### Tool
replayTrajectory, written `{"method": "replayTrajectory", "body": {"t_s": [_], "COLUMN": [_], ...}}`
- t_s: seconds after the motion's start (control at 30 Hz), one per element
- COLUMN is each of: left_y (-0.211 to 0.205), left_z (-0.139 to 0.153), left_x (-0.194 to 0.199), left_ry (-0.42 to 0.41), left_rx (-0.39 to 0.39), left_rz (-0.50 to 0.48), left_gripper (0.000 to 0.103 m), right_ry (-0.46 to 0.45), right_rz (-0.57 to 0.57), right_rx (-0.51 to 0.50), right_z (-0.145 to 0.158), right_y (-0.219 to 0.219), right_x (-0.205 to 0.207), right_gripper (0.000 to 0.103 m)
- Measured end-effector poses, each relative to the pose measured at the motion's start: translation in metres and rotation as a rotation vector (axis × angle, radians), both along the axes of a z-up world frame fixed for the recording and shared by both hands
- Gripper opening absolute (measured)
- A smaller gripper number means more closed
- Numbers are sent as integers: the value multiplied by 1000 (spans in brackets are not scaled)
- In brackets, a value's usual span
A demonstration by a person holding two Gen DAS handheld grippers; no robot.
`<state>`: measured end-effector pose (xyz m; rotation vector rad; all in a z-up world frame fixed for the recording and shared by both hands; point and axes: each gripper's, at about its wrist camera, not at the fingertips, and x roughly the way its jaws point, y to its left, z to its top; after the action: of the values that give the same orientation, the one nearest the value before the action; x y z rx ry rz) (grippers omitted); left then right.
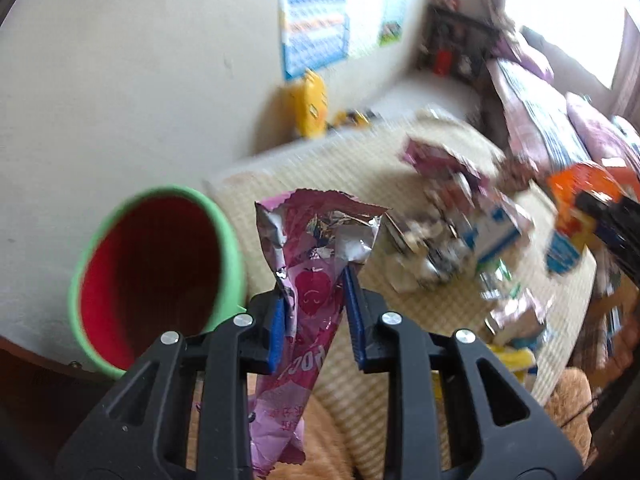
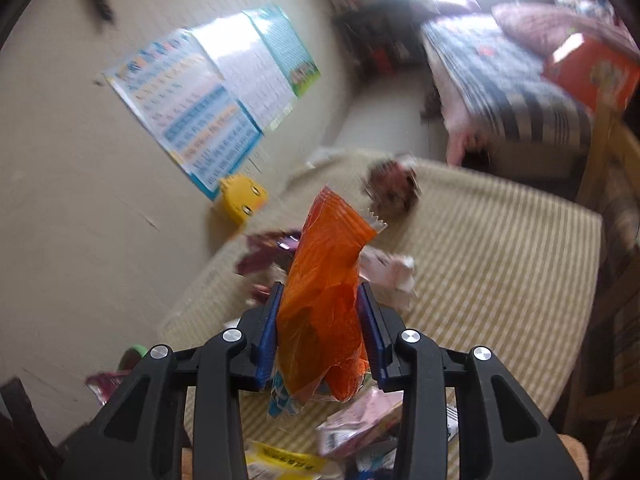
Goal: Collect trash
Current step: 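Drop the pink wrapper into the bin with the left tool while the right tool drops an orange bag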
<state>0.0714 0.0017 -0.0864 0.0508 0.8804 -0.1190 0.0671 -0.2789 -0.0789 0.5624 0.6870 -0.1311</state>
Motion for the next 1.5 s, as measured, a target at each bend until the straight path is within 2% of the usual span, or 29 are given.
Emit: {"method": "replayTrajectory", "body": {"t_s": [0.17, 0.3, 0.5, 0.63, 0.83, 0.93, 0.97, 1.0, 1.07, 1.1, 1.3, 1.5], "left_y": [41, 81, 150, 192, 212, 210, 210, 208, 208, 208, 207, 189], "left_z": [20, 21, 4, -7, -27, -37, -40, -42, -44, -45, -43, -30], "left_x": [-4, -3, 2, 8, 18, 22, 24, 27, 27, 26, 27, 25], "left_ry": [-82, -104, -61, -17, 30, 52, 61, 66, 58, 56, 62, 37], "left_rx": [54, 98, 144, 113, 75, 64, 59, 57, 49, 47, 46, 49], "left_rz": [102, 204, 356, 436, 449, 438, 433, 434, 436, 439, 442, 402], "left_gripper": [26, 26, 26, 26, 26, 26, 29, 41, 53, 56, 59, 62], "right_ry": [-61, -67, -64, -16, 42, 55, 58, 54, 53, 54, 59, 37], "right_rz": [166, 324, 536, 635, 707, 720, 716, 711, 702, 699, 670, 635], "right_rx": [6, 18, 28, 30, -24, -28, -32, -34, -37, -32, 17, 69], "right_z": [32, 35, 28, 13, -12, -21, -23, -24, -27, -28, -24, -3], "right_y": [58, 115, 204, 254, 305, 315, 316, 318, 315, 313, 301, 272], "right_x": [7, 22, 54, 82, 105, 112, 114, 110, 113, 113, 110, 79], "right_gripper": [36, 36, 36, 36, 37, 41, 46, 48, 54, 56, 58, 58]}}
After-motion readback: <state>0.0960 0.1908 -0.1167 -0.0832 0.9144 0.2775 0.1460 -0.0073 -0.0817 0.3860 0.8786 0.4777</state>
